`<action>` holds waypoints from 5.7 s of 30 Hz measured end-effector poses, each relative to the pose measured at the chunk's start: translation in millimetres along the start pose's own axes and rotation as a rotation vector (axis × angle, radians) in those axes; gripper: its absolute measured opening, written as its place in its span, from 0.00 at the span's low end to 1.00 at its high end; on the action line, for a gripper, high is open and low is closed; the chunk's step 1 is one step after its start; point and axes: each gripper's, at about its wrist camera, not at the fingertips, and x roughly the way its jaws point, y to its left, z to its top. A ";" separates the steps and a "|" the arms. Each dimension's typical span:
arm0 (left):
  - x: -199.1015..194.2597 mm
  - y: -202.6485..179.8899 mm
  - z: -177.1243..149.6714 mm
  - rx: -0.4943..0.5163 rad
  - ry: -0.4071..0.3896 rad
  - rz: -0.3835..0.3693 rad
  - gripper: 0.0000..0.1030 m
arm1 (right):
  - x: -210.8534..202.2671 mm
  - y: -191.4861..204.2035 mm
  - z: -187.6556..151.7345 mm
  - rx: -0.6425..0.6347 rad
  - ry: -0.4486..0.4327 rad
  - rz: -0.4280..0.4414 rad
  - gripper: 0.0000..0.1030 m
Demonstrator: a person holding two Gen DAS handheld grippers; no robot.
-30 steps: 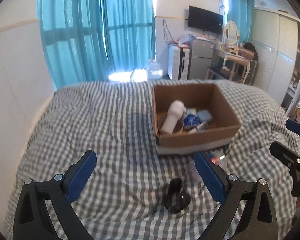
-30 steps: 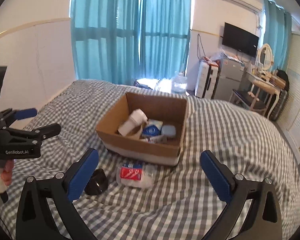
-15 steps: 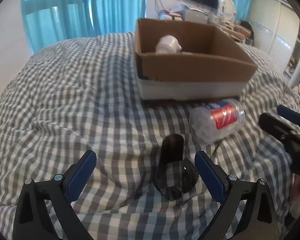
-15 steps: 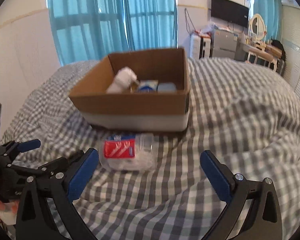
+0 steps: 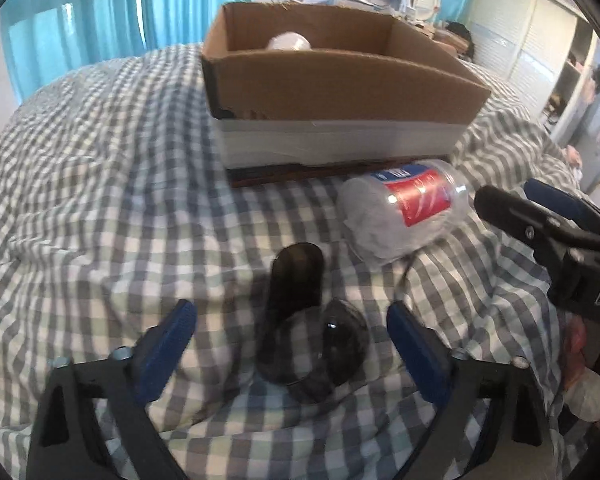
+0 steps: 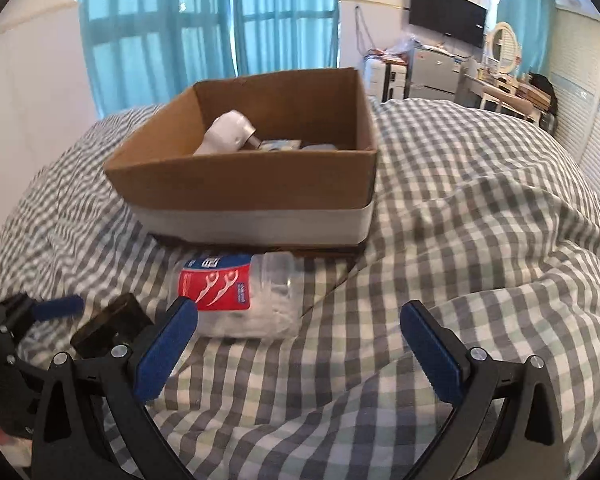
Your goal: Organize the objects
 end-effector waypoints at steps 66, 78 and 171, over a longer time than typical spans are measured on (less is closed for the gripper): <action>-79.8 -0.8 -19.1 -0.143 -0.089 0.170 0.27 | -67.8 39.8 -21.1 -0.166 0.061 0.062 0.86; -82.6 -9.4 -30.7 -0.134 -0.060 0.148 0.27 | -102.5 25.7 -28.9 -0.131 0.024 0.090 0.86; -100.6 -25.6 222.7 0.057 -0.353 0.115 0.88 | -29.5 -31.2 234.9 0.021 -0.167 -0.046 0.96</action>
